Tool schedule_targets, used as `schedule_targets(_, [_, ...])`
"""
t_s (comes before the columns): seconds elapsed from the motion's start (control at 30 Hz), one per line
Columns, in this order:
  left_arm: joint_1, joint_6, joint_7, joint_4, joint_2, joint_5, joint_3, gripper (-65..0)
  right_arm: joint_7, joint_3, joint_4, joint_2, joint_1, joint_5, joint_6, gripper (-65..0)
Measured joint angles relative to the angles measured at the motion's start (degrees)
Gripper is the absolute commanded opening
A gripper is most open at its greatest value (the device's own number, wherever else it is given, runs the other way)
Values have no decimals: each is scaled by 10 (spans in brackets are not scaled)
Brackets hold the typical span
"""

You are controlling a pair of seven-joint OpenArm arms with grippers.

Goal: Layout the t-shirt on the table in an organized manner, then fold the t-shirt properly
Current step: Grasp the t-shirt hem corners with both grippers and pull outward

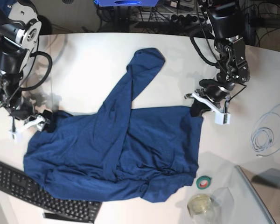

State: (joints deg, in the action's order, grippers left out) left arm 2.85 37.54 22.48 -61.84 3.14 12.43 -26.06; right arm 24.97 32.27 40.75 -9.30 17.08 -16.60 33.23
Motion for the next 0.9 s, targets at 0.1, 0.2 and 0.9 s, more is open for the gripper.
schedule_targets(0.1, [15, 0, -1, 27, -1, 1, -2, -650, -8, -41, 0, 2, 1, 0, 0, -233])
schedule_targets(0.2, [35, -40, -1, 50, -2, 1, -4, -650, -22, -59, 0, 10, 0, 3, 0, -446])
schedule_targets(0.9, [0, -127, -28, 30, -16, 20, -5, -306, 1, -62, 94, 9, -73, 1, 0, -650])
